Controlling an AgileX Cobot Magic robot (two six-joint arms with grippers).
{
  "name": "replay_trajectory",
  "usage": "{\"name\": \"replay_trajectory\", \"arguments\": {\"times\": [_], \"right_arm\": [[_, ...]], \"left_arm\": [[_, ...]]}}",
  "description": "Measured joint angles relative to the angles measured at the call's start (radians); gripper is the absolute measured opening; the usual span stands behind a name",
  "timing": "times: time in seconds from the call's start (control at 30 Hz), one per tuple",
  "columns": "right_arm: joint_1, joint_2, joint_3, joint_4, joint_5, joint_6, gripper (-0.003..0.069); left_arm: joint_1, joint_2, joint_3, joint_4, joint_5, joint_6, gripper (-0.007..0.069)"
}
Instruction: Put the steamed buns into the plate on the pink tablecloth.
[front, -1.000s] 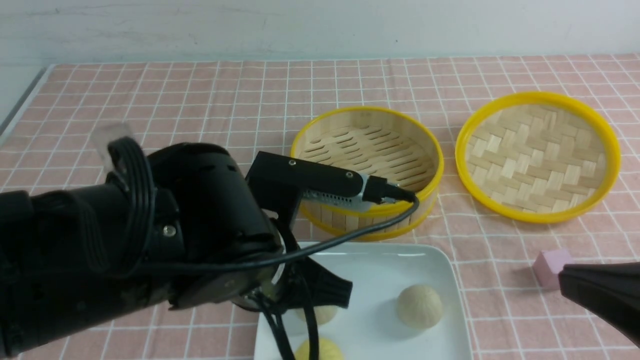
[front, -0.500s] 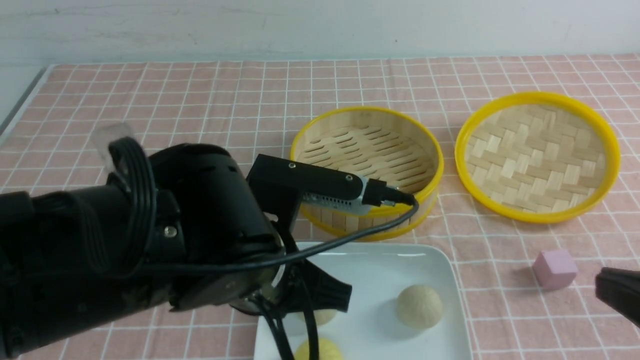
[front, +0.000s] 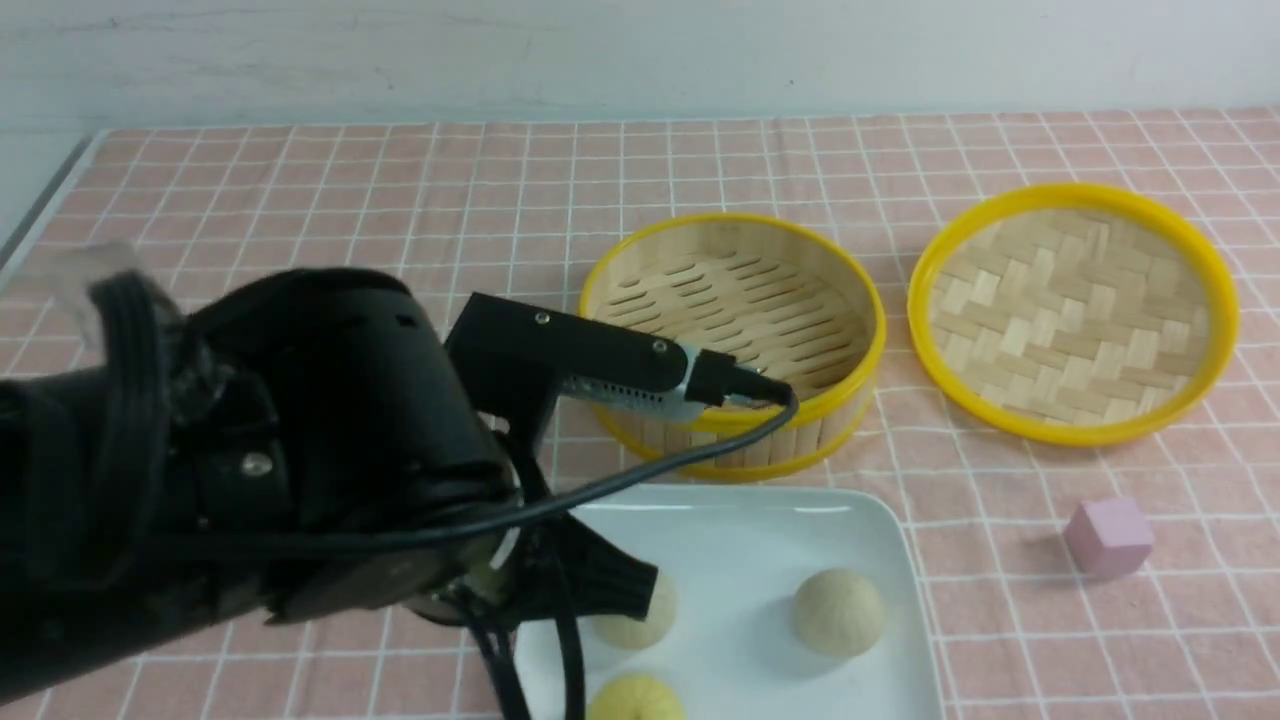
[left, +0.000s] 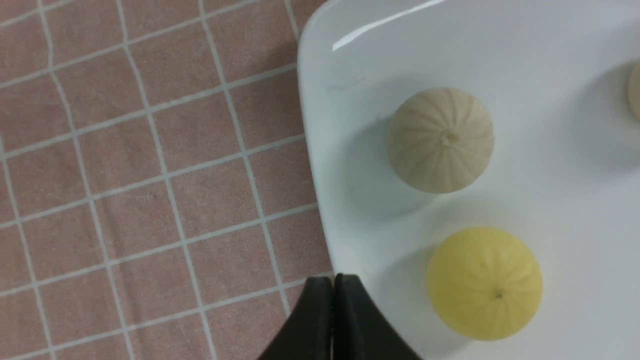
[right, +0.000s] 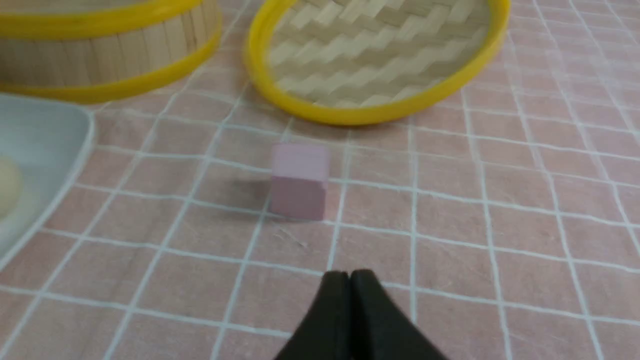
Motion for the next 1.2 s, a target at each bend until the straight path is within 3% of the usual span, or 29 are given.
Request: {"name": "replay_trajectory", "arguments": {"times": [0.27,0.57,0.67,0.77,0.93,1.03,1.2], "right_arm": [[-0.001,0.0,0.001,0.014,-0.005,0.0,0.0015],[-0.001,0.0,0.001,0.017,-0.006,0.0,0.0025],[-0.001,0.0,0.001,0.017,-0.006,0.0,0.0029],[-0.001,0.0,0.001,0.017,-0.006,0.0,0.0034],[-0.001,0.0,0.001,0.017,-0.006,0.0,0.0041],[-0.001,0.0,0.001,0.017,-0.006,0.0,0.0044],[-0.001,0.0,0.001,0.017,-0.006,0.0,0.0052]], "left_arm": [[0.0,-0.191,-0.005,0.006,0.205,0.027,0.0022],[0.0,-0.492,0.009,-0.014,0.238,0.144,0.0022],[0.0,-0.613,0.089,-0.035,0.122,0.207,0.0022],[0.0,-0.738,0.232,-0.032,-0.204,0.239,0.0022],[0.0,-0.796,0.354,-0.004,-0.549,0.235,0.0022],[0.0,-0.801,0.398,0.007,-0.65,0.235,0.0022],[0.0,-0.801,0.422,0.02,-0.649,0.231,0.0028]]}}
